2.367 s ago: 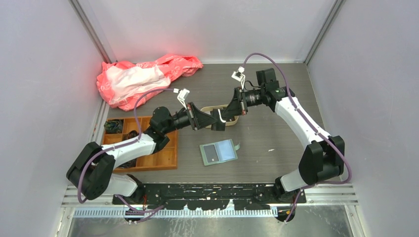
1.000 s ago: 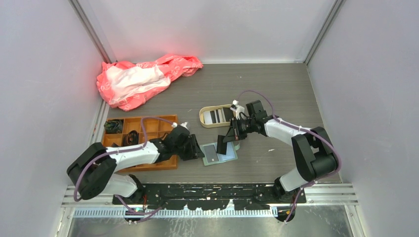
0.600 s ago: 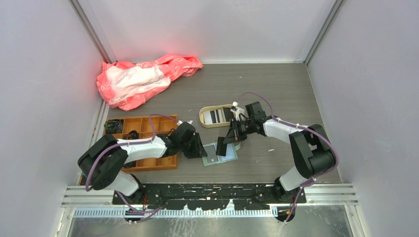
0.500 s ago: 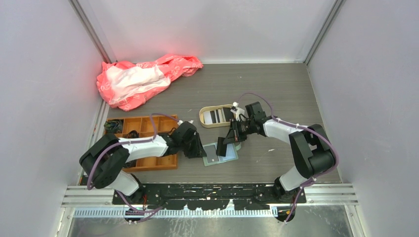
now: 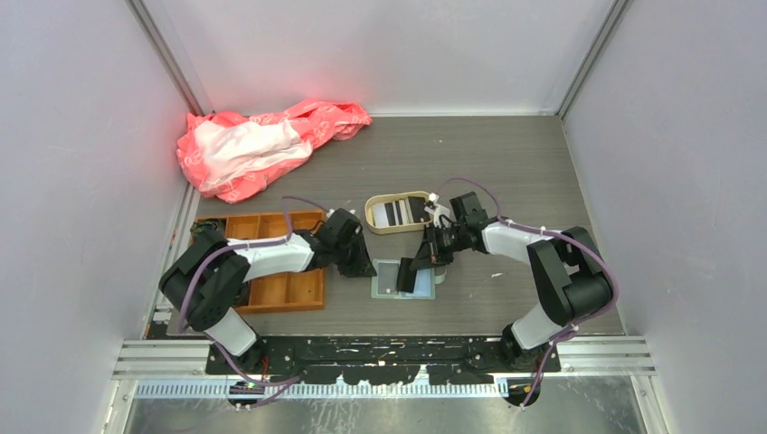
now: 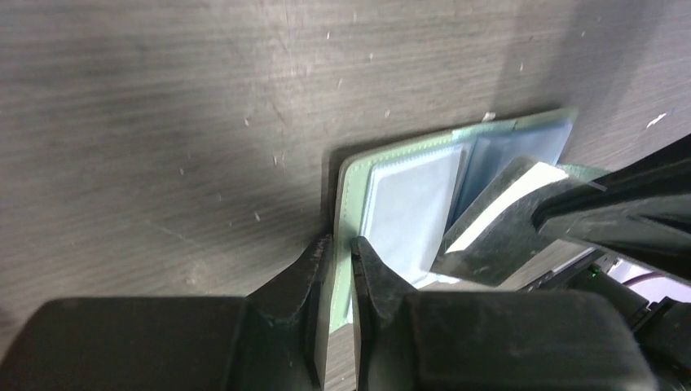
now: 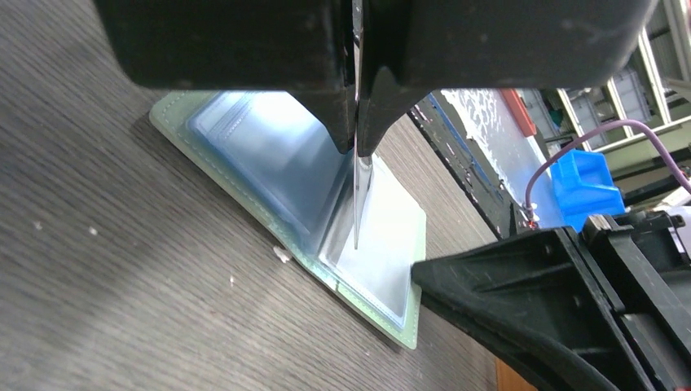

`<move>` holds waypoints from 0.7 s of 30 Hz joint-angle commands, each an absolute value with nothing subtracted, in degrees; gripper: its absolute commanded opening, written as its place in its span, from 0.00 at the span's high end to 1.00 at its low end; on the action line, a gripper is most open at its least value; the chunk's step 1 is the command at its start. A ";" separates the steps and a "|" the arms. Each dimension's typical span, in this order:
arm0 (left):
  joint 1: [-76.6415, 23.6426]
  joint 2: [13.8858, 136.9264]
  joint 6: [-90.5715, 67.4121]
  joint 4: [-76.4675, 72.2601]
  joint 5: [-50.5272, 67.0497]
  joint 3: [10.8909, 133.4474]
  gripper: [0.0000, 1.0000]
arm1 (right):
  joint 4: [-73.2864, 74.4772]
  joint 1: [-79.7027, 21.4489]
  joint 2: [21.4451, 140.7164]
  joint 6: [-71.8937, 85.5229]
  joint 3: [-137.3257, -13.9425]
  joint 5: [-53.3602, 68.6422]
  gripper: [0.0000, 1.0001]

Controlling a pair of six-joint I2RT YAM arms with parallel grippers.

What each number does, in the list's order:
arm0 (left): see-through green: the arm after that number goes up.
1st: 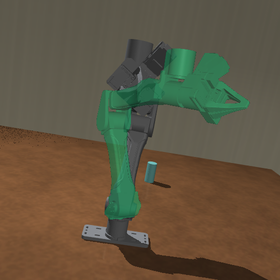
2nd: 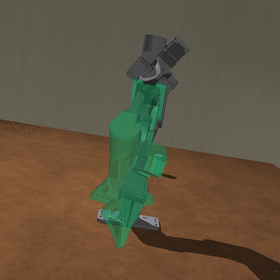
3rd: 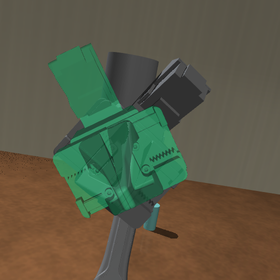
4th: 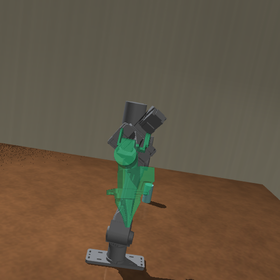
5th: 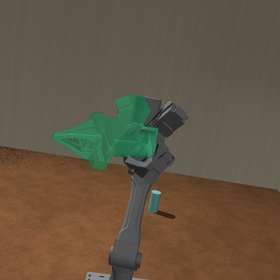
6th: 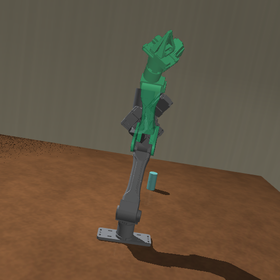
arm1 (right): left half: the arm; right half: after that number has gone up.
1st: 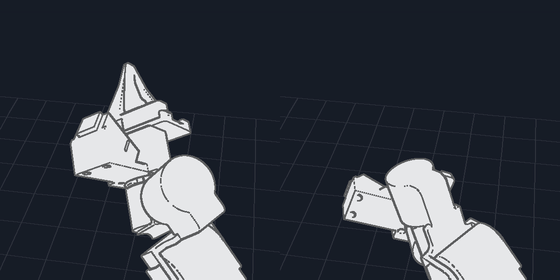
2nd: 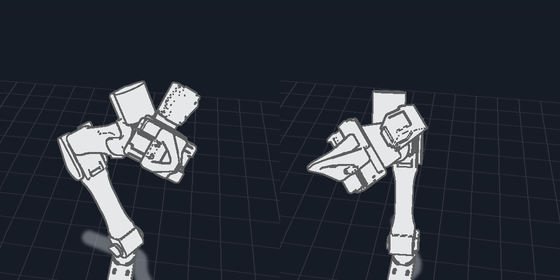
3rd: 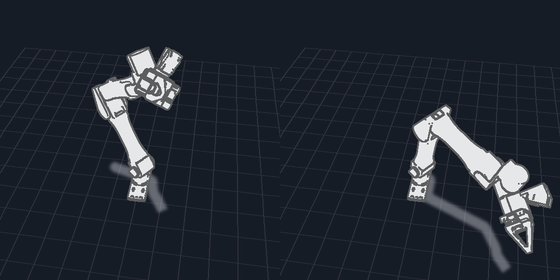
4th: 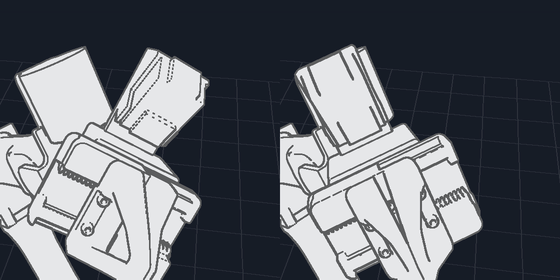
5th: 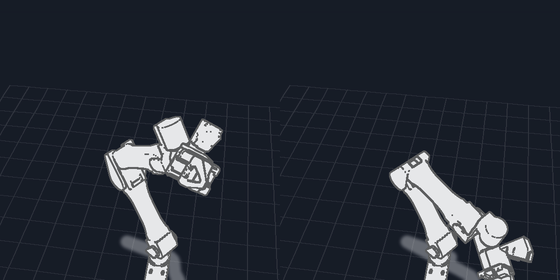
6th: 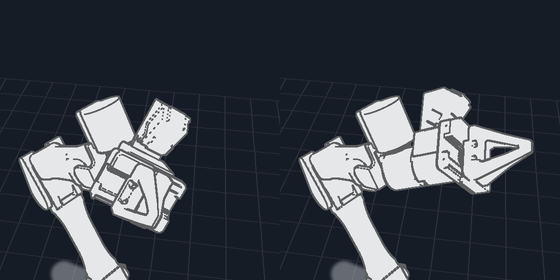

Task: Put the credit cards into the card holder
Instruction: Insert the credit card into the card holder.

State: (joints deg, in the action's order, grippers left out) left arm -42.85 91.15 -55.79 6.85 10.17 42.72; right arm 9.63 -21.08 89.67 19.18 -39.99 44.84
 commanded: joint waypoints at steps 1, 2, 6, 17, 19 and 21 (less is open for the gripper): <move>-40.90 93.33 -52.34 8.27 10.34 45.82 0.84 | 9.18 -20.64 89.00 22.09 -39.03 44.20 0.99; -40.72 93.72 -52.11 8.24 10.52 46.20 0.84 | 8.96 -20.61 89.08 22.92 -38.67 44.34 0.99; -40.11 94.38 -51.52 7.44 11.59 46.93 0.83 | 7.62 -20.62 89.85 24.63 -37.89 43.26 0.98; -40.30 86.43 -52.82 8.66 11.29 42.95 0.67 | 7.83 -20.65 96.08 26.70 -39.95 41.99 0.96; -40.74 85.18 -53.73 8.56 11.14 41.08 0.66 | 6.84 -20.60 96.76 27.07 -39.88 43.07 0.97; -41.27 85.14 -54.51 8.08 11.44 39.95 0.65 | 6.08 -20.65 97.21 27.31 -39.78 43.52 0.97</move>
